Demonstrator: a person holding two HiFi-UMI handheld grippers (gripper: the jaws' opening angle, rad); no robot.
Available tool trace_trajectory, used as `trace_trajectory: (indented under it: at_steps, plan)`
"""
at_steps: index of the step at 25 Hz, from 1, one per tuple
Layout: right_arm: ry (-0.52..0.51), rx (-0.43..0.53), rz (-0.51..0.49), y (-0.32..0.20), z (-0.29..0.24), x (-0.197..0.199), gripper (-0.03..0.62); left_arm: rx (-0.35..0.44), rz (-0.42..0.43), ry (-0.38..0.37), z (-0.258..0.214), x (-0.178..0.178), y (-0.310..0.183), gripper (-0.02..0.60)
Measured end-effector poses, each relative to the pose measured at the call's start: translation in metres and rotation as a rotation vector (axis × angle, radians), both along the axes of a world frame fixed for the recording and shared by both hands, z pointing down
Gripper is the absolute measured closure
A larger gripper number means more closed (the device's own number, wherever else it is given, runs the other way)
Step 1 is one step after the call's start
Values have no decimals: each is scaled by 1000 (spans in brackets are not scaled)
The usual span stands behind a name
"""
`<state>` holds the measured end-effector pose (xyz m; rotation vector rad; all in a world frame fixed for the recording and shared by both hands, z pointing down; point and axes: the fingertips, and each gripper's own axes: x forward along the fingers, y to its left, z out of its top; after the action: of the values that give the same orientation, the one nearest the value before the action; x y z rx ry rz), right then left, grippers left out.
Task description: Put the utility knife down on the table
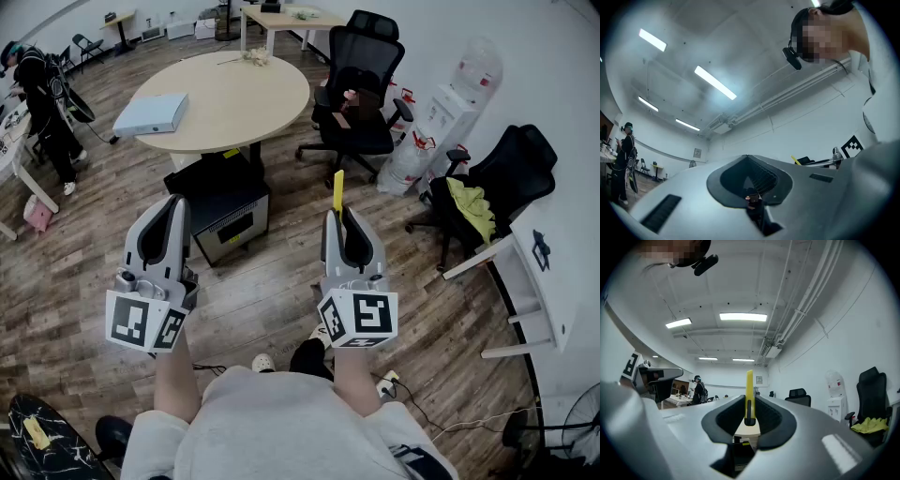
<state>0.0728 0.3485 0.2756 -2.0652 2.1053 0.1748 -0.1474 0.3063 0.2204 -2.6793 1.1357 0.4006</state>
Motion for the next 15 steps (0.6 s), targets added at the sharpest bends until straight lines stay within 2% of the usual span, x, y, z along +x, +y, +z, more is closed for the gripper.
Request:
trace_trajectory:
  at_steps: [15]
  plan:
    - [-2, 5, 11, -14, -1, -2, 519, 4, 19, 16, 1, -1, -16, 575]
